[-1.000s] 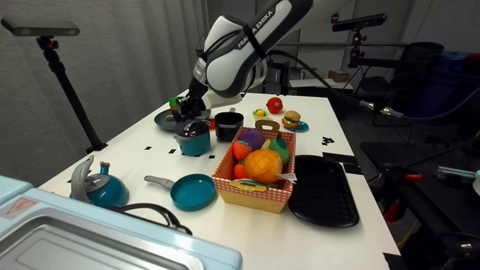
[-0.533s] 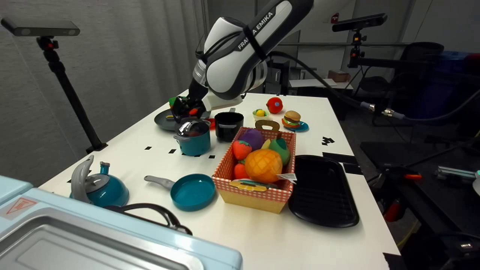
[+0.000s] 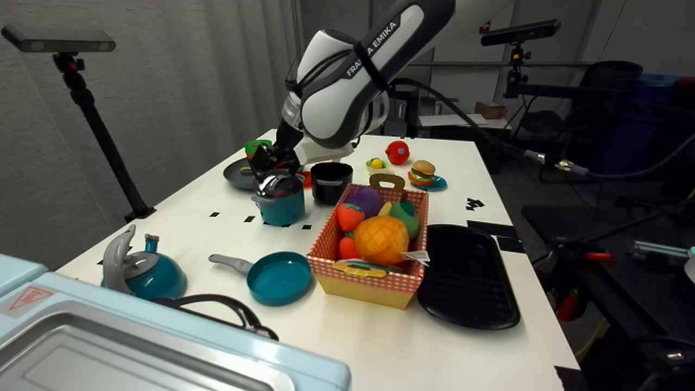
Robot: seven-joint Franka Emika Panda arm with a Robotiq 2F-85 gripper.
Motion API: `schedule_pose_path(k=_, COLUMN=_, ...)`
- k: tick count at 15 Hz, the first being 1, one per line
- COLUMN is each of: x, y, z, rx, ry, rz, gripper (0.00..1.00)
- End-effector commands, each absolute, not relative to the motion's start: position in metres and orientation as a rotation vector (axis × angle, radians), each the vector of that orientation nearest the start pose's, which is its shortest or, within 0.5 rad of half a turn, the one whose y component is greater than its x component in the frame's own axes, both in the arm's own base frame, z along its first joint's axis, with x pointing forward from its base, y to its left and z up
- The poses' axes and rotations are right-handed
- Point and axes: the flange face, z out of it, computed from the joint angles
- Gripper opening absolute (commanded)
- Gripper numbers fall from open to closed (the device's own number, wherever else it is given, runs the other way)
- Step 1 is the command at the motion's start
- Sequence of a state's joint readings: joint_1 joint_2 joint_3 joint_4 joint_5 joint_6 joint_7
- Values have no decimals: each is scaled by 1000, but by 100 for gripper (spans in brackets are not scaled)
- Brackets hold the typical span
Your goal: Take the lid from the blue pot and put it on the table
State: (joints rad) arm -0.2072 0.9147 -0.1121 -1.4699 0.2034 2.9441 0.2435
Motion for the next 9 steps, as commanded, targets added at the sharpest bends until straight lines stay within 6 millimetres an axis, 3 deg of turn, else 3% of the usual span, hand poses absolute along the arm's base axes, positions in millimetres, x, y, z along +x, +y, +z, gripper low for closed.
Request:
schedule_pose_path(k=1, x=719, y=-231, z=198, rx=-2820, ry=1091, rz=-833, gripper=100)
schedule_pose_path(k=3, x=720, y=-232, z=198, rx=-2810, ry=1108, rz=-832, gripper=74)
schedule_pose_path(k=9, x=724, y=-233, z=201, rx=-2795, ry=1132, rz=-834, gripper=28)
